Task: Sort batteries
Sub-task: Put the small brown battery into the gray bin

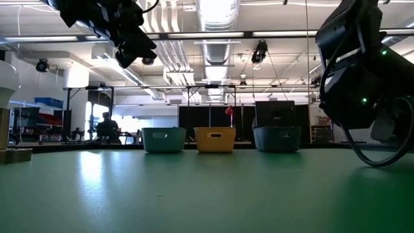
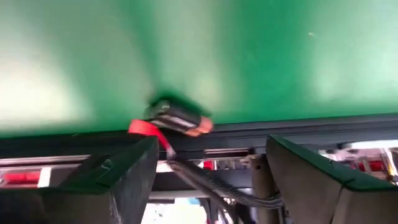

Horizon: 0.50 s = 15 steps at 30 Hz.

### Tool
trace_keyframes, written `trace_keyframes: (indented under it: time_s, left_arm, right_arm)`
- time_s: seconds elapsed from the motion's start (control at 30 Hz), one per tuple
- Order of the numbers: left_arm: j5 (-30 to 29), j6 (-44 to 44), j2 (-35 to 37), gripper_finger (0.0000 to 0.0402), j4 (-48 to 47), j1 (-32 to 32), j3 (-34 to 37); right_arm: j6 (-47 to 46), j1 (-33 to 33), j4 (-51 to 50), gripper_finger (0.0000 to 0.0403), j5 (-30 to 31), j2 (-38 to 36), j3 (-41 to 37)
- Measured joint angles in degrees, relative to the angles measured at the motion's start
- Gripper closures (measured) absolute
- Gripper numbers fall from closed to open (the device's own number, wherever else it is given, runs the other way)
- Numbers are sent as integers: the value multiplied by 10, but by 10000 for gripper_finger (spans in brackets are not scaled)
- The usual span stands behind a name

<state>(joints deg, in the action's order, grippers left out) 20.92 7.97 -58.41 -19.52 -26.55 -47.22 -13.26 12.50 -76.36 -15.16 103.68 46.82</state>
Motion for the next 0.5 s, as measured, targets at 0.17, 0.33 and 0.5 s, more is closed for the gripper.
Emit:
trace_keyframes:
  time_s: [0.17, 0.33, 0.5]
  left_arm:
    - [-5, 2, 2, 284, 0, 0, 0]
    - [-9, 1, 2, 284, 1, 0, 0]
    - [-10, 1, 2, 284, 2, 0, 0]
  right_arm:
    - [4, 5, 7, 95, -35, 1, 16]
    - [3, 26, 14, 98, -35, 5, 5]
    - [-13, 52, 32, 118, -35, 18, -7]
